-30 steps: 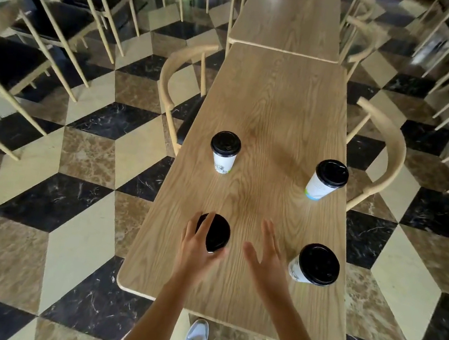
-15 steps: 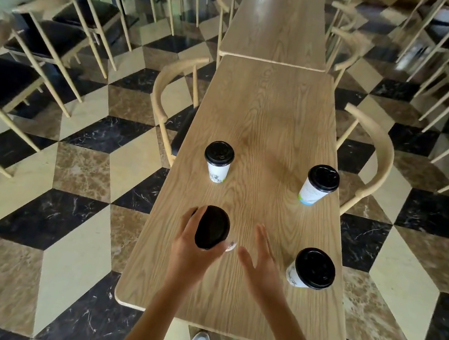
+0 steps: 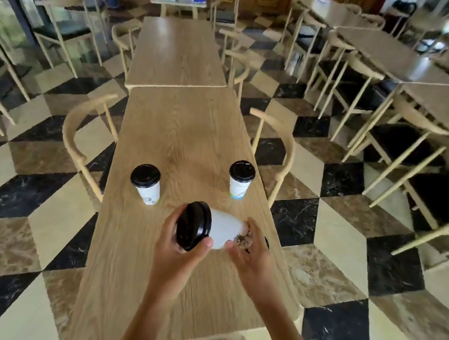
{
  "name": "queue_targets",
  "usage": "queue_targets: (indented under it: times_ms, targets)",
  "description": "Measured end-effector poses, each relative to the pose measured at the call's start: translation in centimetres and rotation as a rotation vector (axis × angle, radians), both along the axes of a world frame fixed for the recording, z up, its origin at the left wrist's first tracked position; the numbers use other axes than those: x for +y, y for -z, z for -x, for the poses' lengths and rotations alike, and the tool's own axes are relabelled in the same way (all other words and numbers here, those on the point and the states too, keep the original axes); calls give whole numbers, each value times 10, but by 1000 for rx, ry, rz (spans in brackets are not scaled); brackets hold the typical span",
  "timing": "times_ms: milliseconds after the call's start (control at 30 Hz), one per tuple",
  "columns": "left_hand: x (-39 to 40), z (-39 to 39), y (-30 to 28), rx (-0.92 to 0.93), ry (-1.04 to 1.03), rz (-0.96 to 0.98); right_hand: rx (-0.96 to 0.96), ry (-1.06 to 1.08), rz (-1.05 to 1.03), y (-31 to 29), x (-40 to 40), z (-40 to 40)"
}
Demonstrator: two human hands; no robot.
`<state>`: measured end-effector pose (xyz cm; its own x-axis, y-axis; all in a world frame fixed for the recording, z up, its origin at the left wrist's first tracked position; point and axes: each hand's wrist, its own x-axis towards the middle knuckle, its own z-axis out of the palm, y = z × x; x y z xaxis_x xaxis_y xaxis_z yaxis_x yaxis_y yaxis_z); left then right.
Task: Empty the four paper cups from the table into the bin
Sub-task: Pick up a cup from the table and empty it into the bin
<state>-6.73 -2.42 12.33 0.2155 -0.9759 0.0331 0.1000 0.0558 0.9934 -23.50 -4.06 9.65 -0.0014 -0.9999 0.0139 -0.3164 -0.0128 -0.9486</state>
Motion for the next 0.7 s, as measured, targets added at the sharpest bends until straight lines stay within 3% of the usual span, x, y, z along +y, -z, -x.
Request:
queue_targets:
  times_ms: [300, 500, 700]
  targets:
    - [20, 160, -24, -28, 394, 68, -42, 388, 61, -39, 89, 161]
    - [80, 300, -27, -49, 663, 79, -52, 628, 64, -52, 191, 289]
    - [161, 456, -27, -29, 975, 79, 60, 927, 95, -54, 314, 417]
